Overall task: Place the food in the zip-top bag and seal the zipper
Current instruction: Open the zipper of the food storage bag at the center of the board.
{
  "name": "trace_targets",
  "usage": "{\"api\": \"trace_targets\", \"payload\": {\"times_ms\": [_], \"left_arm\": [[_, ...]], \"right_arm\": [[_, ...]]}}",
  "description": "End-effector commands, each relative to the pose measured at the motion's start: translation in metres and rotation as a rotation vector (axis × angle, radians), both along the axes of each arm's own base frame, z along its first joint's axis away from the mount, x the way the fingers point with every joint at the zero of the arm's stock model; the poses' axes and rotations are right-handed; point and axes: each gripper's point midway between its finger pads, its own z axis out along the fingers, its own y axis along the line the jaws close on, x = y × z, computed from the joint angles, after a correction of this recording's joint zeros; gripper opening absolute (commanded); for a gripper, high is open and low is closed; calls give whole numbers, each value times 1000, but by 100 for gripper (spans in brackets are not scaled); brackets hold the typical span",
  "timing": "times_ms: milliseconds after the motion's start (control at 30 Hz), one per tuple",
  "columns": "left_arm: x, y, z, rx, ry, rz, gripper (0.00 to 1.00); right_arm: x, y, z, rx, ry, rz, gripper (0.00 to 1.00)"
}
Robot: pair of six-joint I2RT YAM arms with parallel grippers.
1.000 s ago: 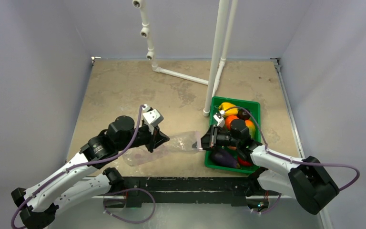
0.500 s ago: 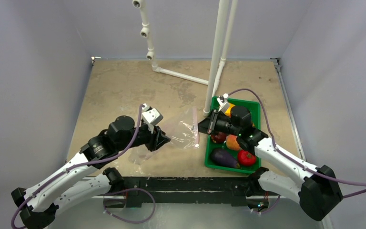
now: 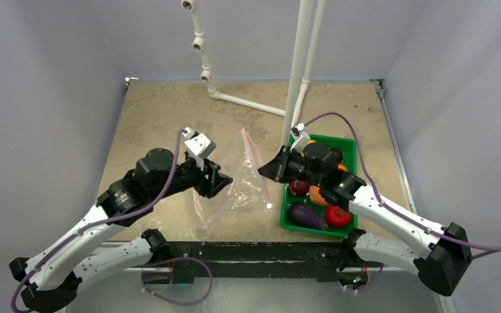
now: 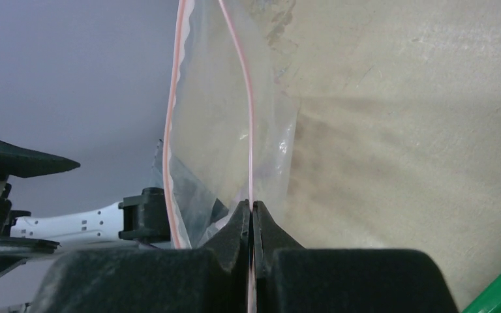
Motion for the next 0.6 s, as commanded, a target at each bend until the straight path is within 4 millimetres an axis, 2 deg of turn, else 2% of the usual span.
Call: {"api": "trace_targets", "payload": {"times_ms": [0, 333, 567], "left_arm": [[10, 3, 25, -23, 8, 79, 52], [23, 9, 44, -62, 69, 212, 55], [33, 24, 62, -65, 80, 329, 57]], "right_arm": [[12, 5, 40, -3, -113, -76, 0], [1, 29, 87, 17, -195, -105, 0], [-3, 54, 93, -59, -206, -154, 0]]}}
